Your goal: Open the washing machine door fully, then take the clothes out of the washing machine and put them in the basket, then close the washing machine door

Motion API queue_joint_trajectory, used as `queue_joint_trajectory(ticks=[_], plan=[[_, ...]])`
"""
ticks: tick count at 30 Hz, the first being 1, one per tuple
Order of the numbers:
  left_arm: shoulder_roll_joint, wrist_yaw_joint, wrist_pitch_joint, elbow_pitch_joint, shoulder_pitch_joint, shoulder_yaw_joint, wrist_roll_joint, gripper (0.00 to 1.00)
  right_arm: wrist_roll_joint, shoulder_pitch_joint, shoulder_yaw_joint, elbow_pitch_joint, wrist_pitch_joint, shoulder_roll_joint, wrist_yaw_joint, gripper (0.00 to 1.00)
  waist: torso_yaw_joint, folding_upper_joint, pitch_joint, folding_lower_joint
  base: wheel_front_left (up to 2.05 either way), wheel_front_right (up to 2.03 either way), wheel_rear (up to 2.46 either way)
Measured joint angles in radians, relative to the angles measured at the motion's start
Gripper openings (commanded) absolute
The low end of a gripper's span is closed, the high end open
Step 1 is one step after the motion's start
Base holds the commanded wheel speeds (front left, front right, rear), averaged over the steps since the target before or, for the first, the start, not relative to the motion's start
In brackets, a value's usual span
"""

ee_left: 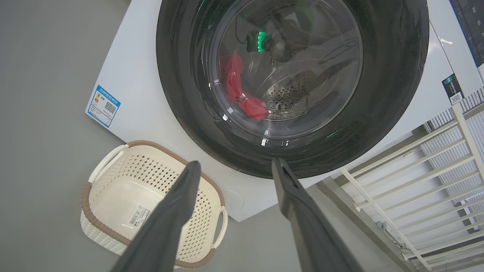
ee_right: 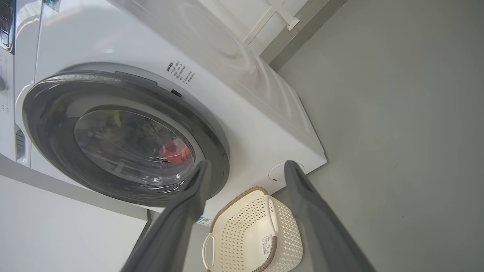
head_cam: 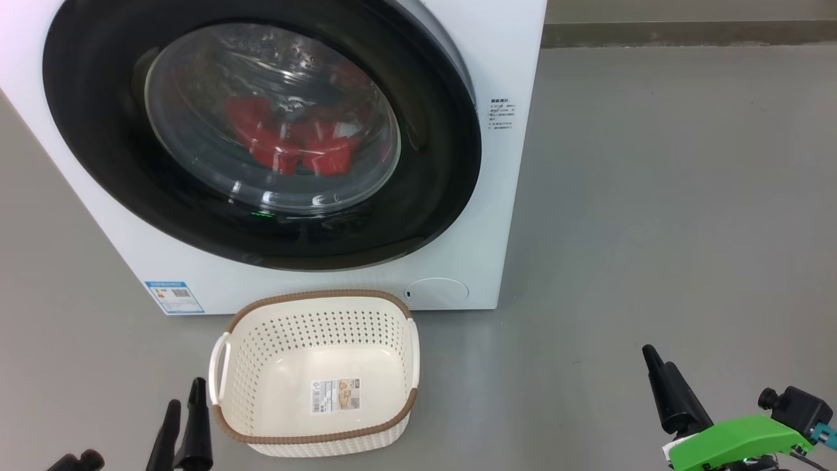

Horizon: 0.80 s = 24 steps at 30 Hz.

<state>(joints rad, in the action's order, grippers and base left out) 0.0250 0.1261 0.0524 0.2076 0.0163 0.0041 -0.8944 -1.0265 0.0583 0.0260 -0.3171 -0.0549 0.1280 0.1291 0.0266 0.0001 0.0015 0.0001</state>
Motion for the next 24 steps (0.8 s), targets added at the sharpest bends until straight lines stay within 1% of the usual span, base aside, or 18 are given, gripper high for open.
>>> queue_joint_trajectory(ticks=[9, 10, 13, 17, 24], plan=[[0.005, -0.002, 0.024, -0.016, 0.009, -0.008, 0.116, 1.0, 0.094, 0.0, 0.027, -0.001, -0.027, 0.013, 0.0, 1.0, 0.007, 0.0, -0.001, 0.0, 0.0, 0.0, 0.0], [0.005, -0.002, 0.024, -0.016, 0.009, -0.008, 0.116, 1.0, 0.094, 0.0, 0.027, -0.001, -0.027, 0.013, 0.0, 1.0, 0.007, 0.0, -0.001, 0.0, 0.0, 0.0, 0.0], [0.006, -0.002, 0.038, -0.023, 0.019, -0.014, 0.166, 1.0, 0.132, 0.0, 0.031, 0.0, -0.038, 0.023, 0.0, 1.0, 0.01, 0.0, -0.001, 0.0, 0.0, 0.0, 0.0], [0.006, -0.002, 0.047, -0.031, 0.02, -0.019, 0.197, 1.0, 0.167, -0.001, 0.033, 0.0, -0.044, 0.027, 0.0, 1.0, 0.012, 0.0, 0.0, 0.0, 0.0, 0.0, 0.0], [0.007, -0.002, 0.065, -0.048, 0.022, -0.03, 0.286, 1.0, 0.235, -0.003, 0.056, 0.0, -0.062, 0.033, 0.0, 1.0, 0.013, 0.0, 0.001, 0.0, 0.0, 0.0, 0.0]])
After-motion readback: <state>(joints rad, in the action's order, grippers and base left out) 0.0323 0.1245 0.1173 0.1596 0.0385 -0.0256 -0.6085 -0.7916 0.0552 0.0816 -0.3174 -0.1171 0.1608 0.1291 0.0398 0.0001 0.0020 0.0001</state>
